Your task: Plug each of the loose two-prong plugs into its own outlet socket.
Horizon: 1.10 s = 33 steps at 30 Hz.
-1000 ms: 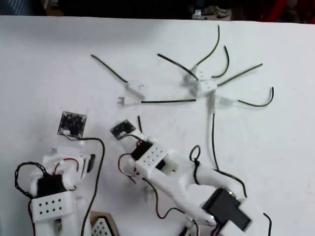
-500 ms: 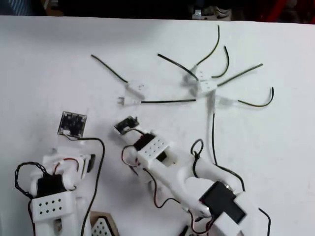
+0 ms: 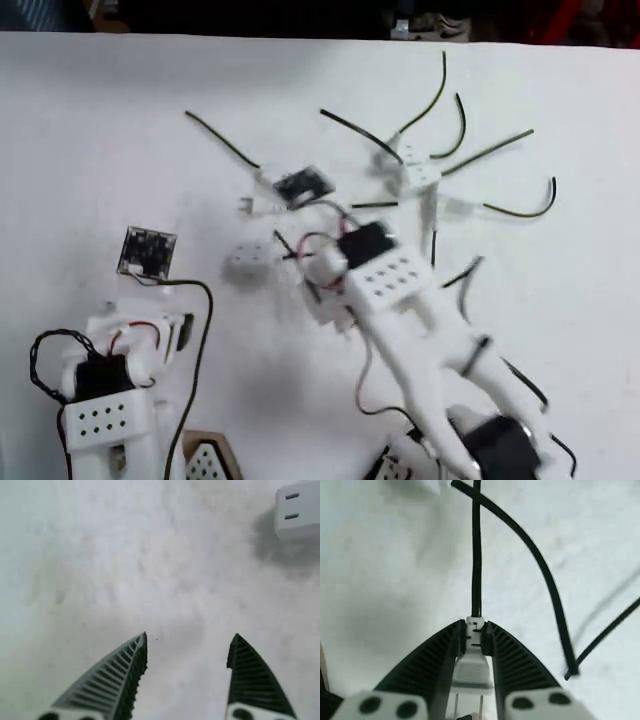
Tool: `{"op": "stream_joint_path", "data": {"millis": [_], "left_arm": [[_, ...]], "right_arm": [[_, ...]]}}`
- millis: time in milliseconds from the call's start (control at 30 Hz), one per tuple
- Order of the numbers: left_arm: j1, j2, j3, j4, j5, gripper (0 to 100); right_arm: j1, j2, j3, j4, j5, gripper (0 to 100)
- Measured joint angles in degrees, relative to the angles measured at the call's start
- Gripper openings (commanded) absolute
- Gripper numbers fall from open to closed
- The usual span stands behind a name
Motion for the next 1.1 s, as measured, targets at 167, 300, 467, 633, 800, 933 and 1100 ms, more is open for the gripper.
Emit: {"op": "stream_joint_path", "data": {"millis": [167, 300, 467, 633, 800, 933, 1100], "left_arm": [[0.00, 0.00, 0.00, 0.00, 0.00, 26], [0.00, 0.00, 0.00, 0.00, 0.00, 26], [0.00, 0.00, 0.00, 0.00, 0.00, 26], [0.00, 0.00, 0.00, 0.00, 0.00, 26], [0.00, 0.00, 0.00, 0.00, 0.00, 26], [0.00, 0.00, 0.00, 0.00, 0.00, 26], [0.00, 0.00, 0.00, 0.00, 0.00, 26]], "right_arm": [[5.80, -7.12, 0.00, 0.00, 0.35, 1.7], [10.73, -10.55, 0.00, -0.35, 2.37, 1.7], [17.32, -13.36, 0.00, -2.99, 2.99, 1.7], [19.60, -14.59, 0.00, -5.01, 2.99, 1.7], [18.55, -14.42, 2.46, -10.37, 2.99, 1.7], [14.33, -11.52, 9.32, -18.55, 2.99, 1.7], [11.96, -3.60, 11.96, -24.00, 2.99, 8.0]]}}
